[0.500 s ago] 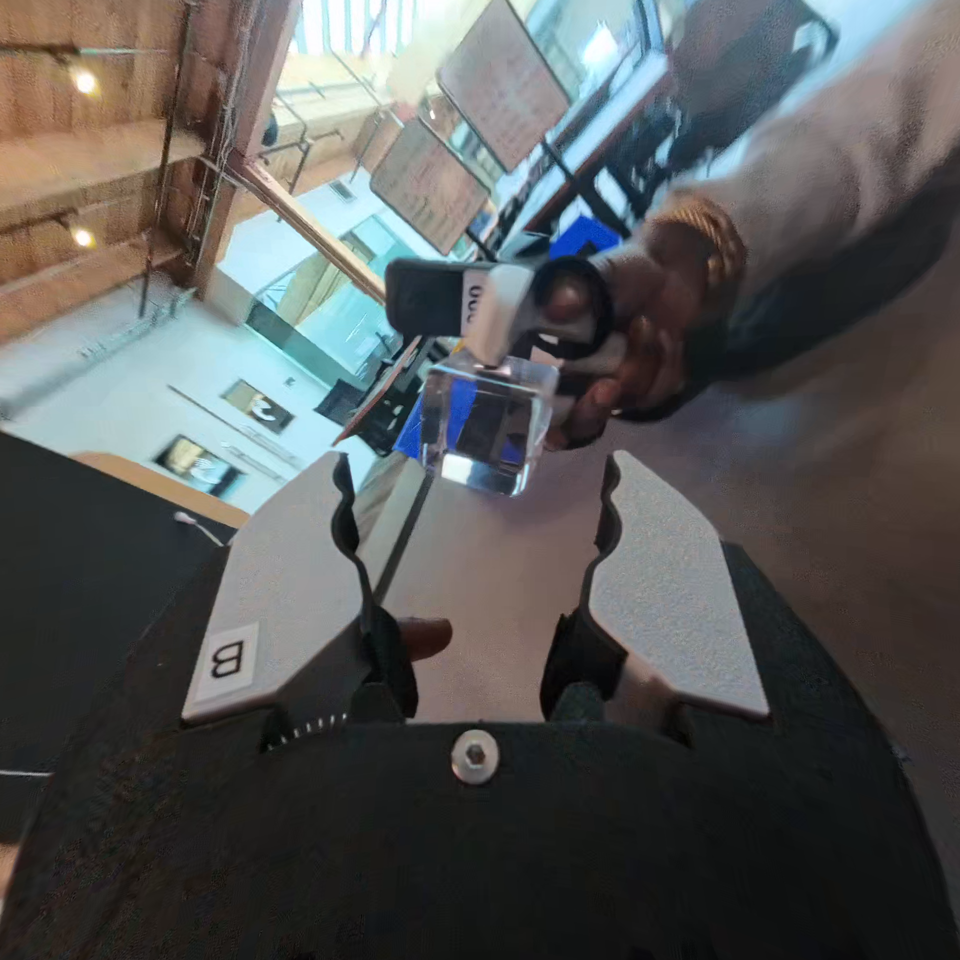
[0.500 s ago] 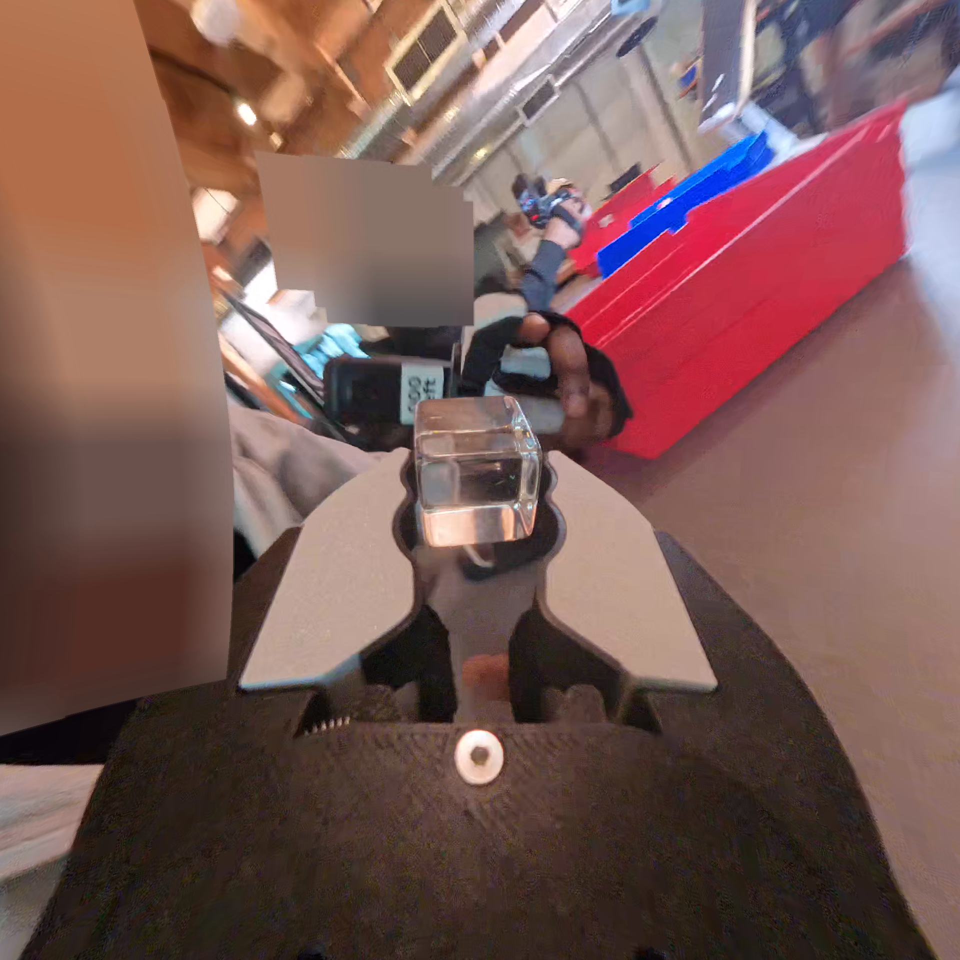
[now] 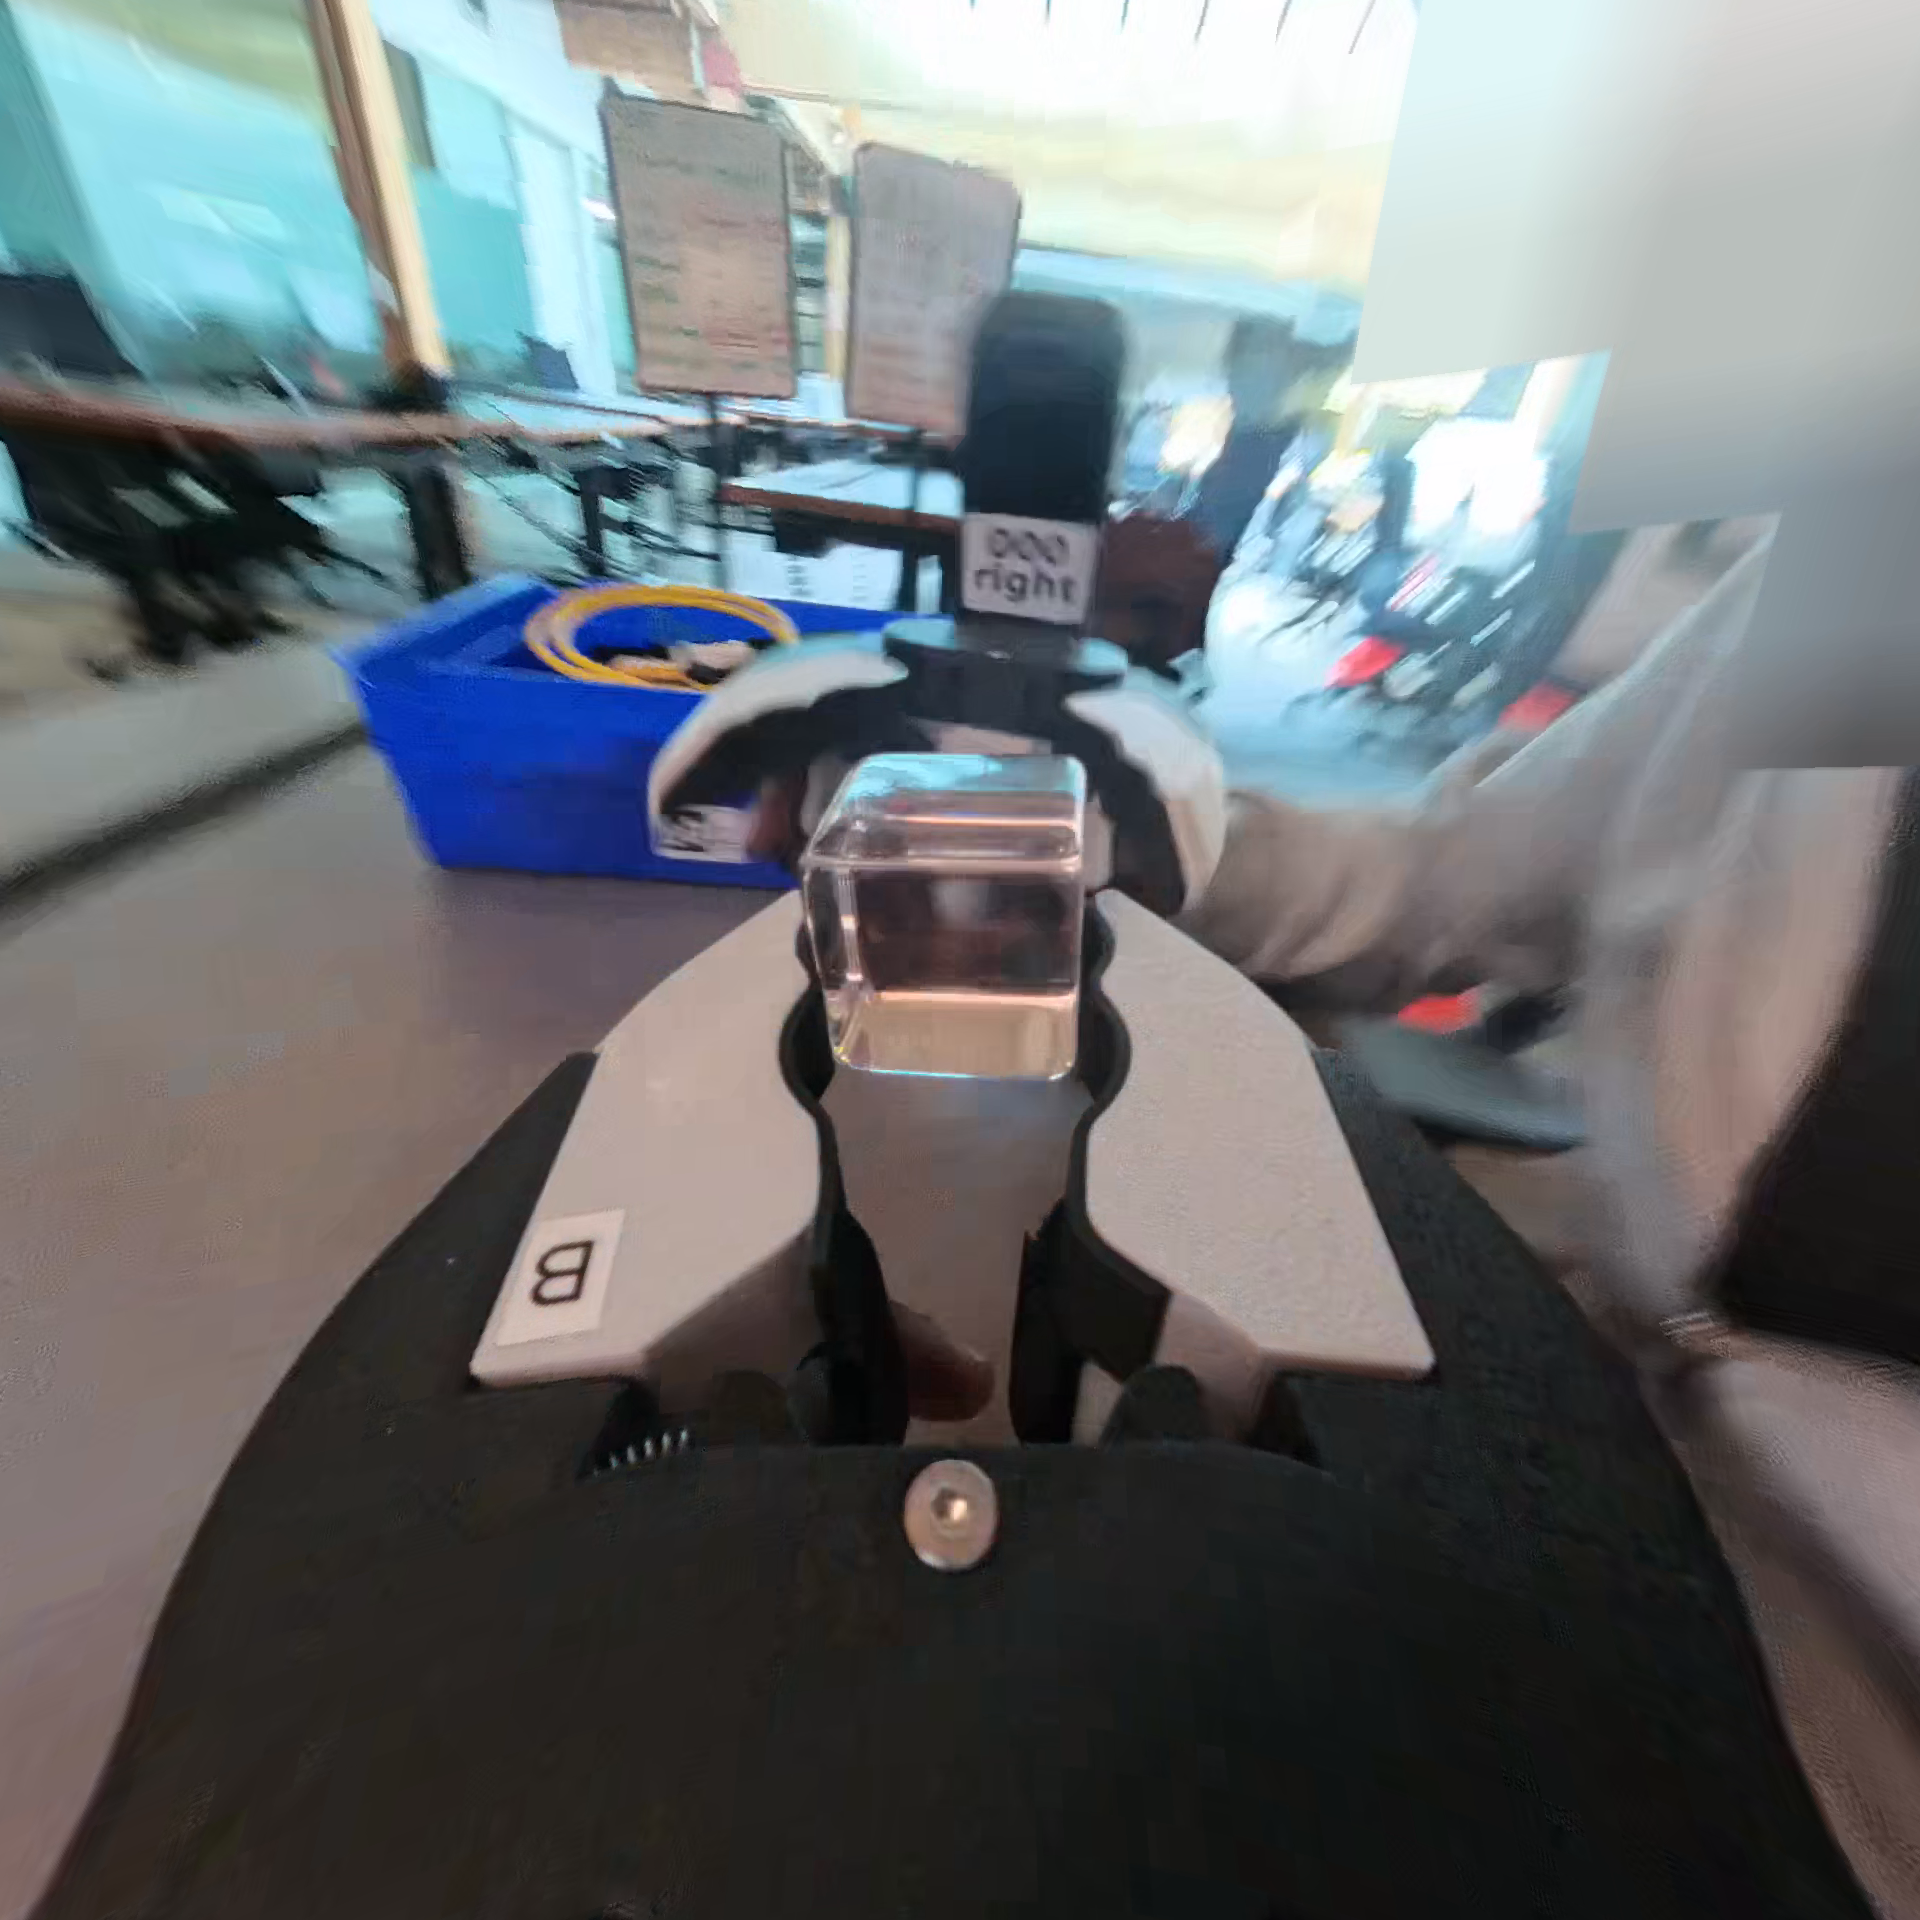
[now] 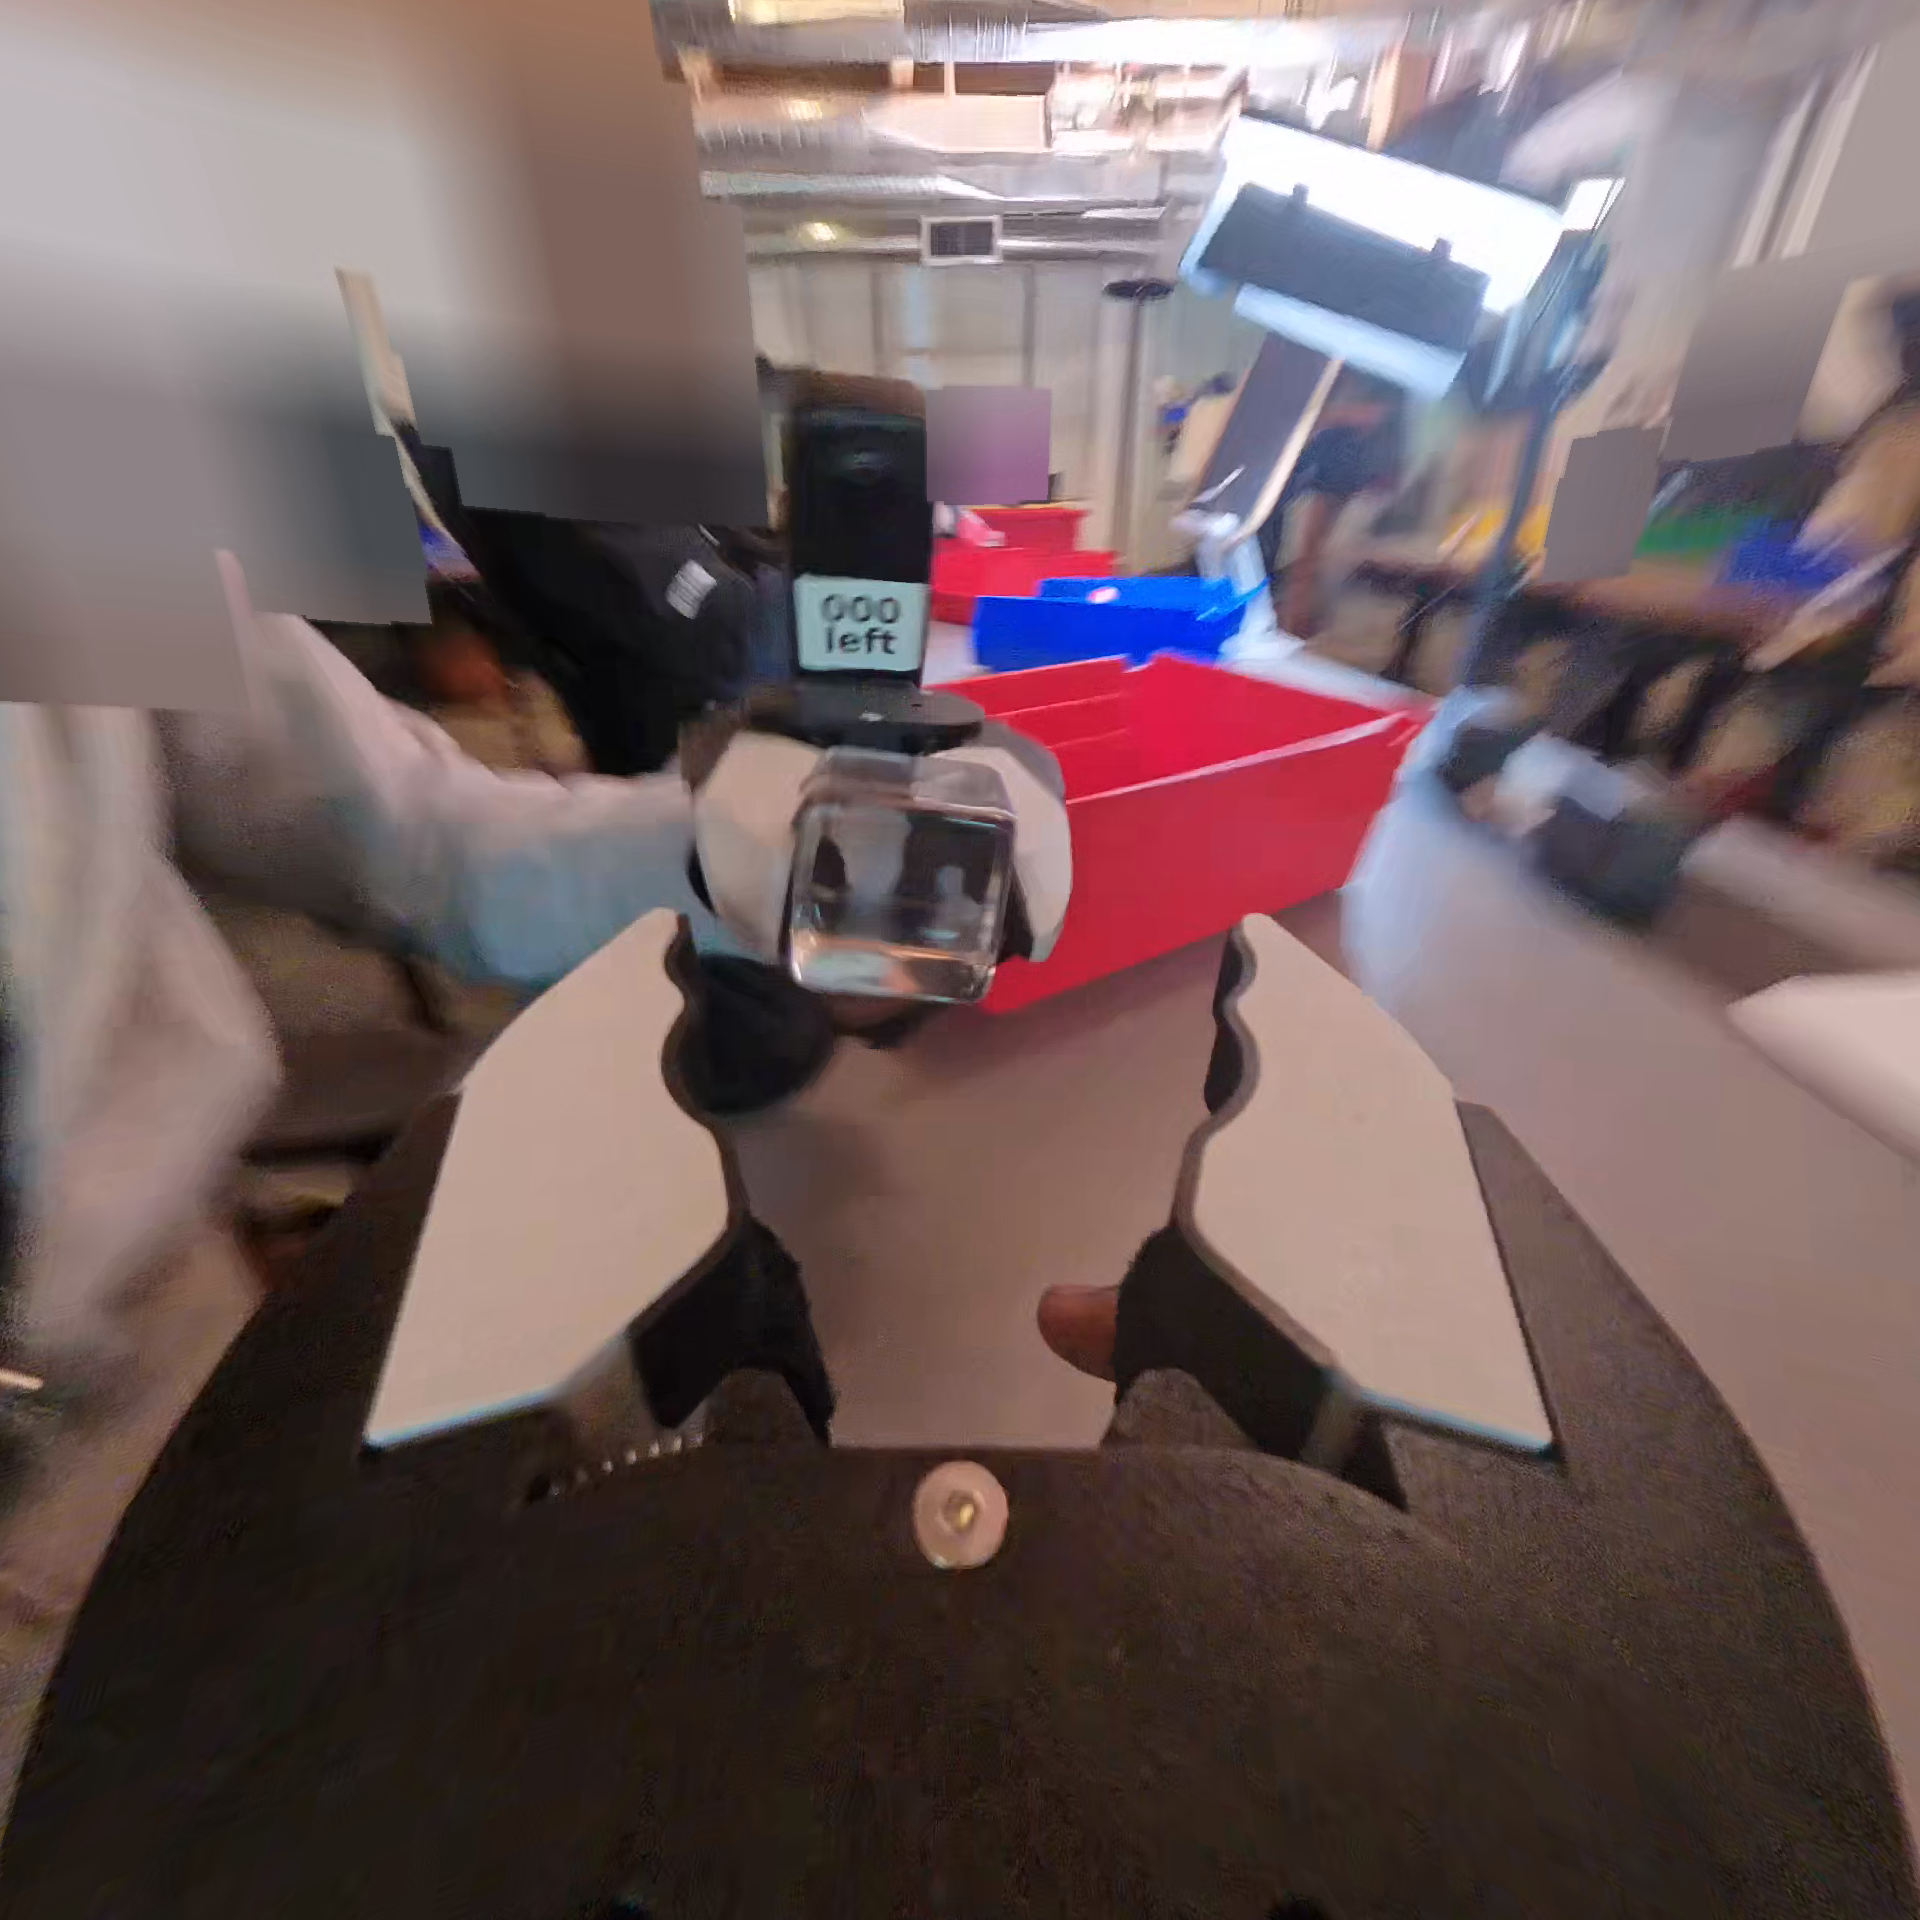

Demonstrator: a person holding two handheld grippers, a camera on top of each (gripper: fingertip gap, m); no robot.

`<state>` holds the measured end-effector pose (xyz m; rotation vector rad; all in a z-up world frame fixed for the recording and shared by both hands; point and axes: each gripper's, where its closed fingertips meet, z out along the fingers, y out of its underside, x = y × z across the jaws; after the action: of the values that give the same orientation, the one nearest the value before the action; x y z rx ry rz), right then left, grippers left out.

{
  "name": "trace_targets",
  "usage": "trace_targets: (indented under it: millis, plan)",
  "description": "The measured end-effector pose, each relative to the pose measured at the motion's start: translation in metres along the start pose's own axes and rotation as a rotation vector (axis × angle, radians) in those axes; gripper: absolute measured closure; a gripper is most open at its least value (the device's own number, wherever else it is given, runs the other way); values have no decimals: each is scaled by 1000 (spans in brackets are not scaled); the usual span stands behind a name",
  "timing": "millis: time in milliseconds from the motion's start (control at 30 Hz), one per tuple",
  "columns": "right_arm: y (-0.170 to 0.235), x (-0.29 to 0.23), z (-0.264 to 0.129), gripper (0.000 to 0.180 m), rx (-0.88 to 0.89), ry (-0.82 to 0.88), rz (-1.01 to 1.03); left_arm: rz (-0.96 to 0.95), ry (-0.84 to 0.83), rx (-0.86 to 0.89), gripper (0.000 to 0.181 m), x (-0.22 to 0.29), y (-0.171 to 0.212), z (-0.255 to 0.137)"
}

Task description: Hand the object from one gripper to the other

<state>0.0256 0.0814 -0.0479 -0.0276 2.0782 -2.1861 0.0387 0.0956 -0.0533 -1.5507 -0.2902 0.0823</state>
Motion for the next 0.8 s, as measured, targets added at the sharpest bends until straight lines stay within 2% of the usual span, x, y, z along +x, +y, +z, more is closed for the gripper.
trace_targets:
  millis: [100,167,267,300,333,400,433,500,567,633,700,733,800]
  plan:
    - [-2,-4,-4,91,-78,167,-550,-380,159,-8,136,7,3,0]
    - [1,-10,-2,99,-129,232,-813,-472,212,-22,136,13,8,3]
    - [13,-15,5,106,-193,238,-948,-510,253,-86,136,22,18,8]
    - [17,-16,7,112,-205,226,-956,-514,260,-109,136,24,22,9]
    - [20,-18,8,128,-208,213,-961,-518,267,-129,136,26,25,10]
    - [23,-21,9,134,-207,182,-940,-504,272,-115,135,25,24,10]
    - [23,-19,9,134,-212,182,-889,-473,266,-105,133,23,22,10]
    - [20,-16,8,135,-193,152,-688,-317,220,-91,114,17,21,9]
    - [16,-9,6,135,-146,112,-381,-59,85,-62,95,3,17,6]
    - [14,-4,5,135,-91,33,-8,297,-95,-27,85,-13,10,0]
    - [15,-3,4,135,-49,-78,364,653,-233,1,85,-20,3,-7]
    - [18,-5,3,135,-45,-139,503,759,-270,-16,88,-21,2,-8]
    - [23,-10,5,135,-48,-216,647,833,-254,-36,93,-15,5,-4]
